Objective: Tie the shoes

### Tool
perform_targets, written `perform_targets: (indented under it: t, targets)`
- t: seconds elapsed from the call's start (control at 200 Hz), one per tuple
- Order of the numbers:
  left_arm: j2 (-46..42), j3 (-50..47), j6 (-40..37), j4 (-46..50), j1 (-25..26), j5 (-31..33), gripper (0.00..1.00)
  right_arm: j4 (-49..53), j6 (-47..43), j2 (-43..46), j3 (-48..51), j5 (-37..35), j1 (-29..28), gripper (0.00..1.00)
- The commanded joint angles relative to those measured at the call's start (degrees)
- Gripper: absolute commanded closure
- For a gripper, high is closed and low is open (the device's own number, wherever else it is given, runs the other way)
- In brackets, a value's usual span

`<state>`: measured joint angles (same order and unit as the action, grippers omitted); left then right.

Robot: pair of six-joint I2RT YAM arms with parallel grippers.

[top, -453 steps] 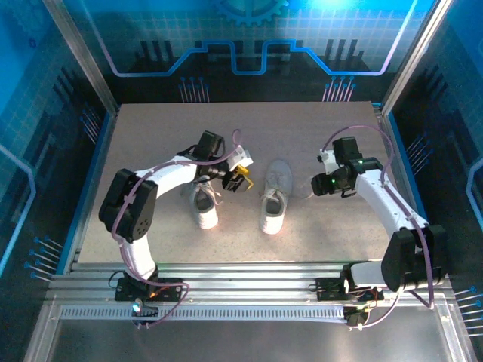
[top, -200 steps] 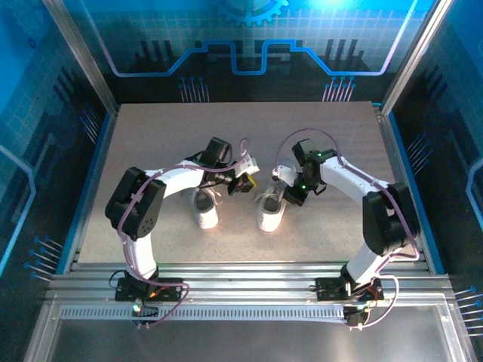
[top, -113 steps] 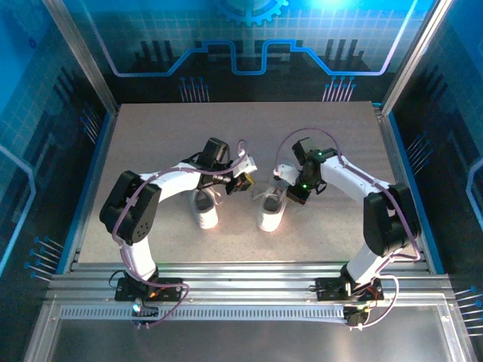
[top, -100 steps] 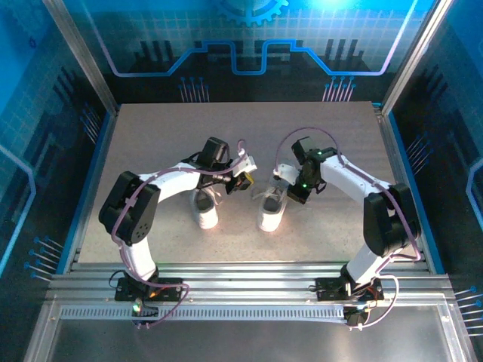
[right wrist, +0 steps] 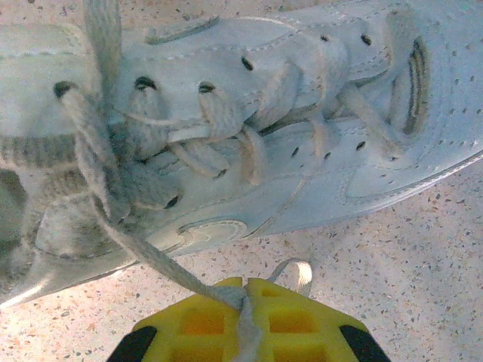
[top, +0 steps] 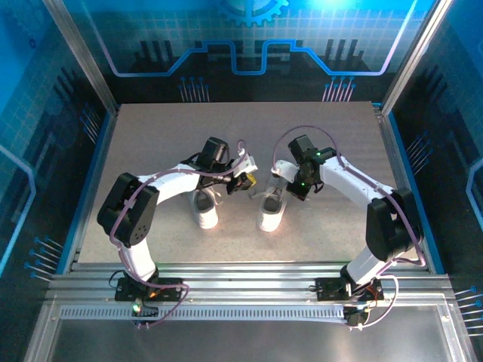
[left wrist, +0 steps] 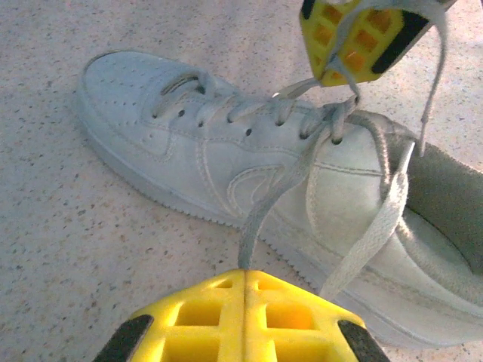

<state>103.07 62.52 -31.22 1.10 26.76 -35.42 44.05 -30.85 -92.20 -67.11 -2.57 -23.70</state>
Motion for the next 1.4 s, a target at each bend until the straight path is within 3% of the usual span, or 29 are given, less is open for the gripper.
perform_targets:
  t: [0.0,0.155,0.335,0.635,0.68,0.72,0.795,1.021,1.396]
  targets:
    - [1.68,0.48,-0.98,-0.81,0.72,-3.15,0.93,-0.90,1.38,0.89,1.01,1.66,-0.60,1.00]
    - [2.98,1.10,-2.15,-0.69,1.10,-3.60,0.74,-1.02,1.45,0.96,1.24,1.76,-0.59,1.00]
    - [4.79,2.29,-2.69,-0.39,1.60,-4.02,0.59,-1.16,1.58,1.06,1.41,1.93,-0.62,1.00]
    - [9.66,9.19,-3.92,5.22,3.39,-1.21,0.48,-1.86,2.18,1.59,1.98,1.97,-0.66,1.00]
    - [10.65,10.87,-4.01,6.79,3.68,-0.71,0.51,-2.19,2.58,1.80,2.15,2.01,-0.68,1.00]
    - [11.35,12.00,-3.84,7.82,3.69,-0.66,0.62,-2.53,3.00,1.99,2.39,1.97,-0.66,1.00]
    - [11.38,11.97,-2.62,7.25,3.39,0.21,1.00,-3.30,3.89,2.69,3.14,1.40,-0.58,1.00]
    - [3.36,2.45,1.69,-0.89,0.95,4.47,1.00,-5.61,6.01,6.38,6.72,-2.92,1.23,1.00]
    - [-5.43,-6.47,8.89,-5.76,0.04,12.35,1.00,-4.81,9.04,6.80,7.68,-0.74,5.69,1.00]
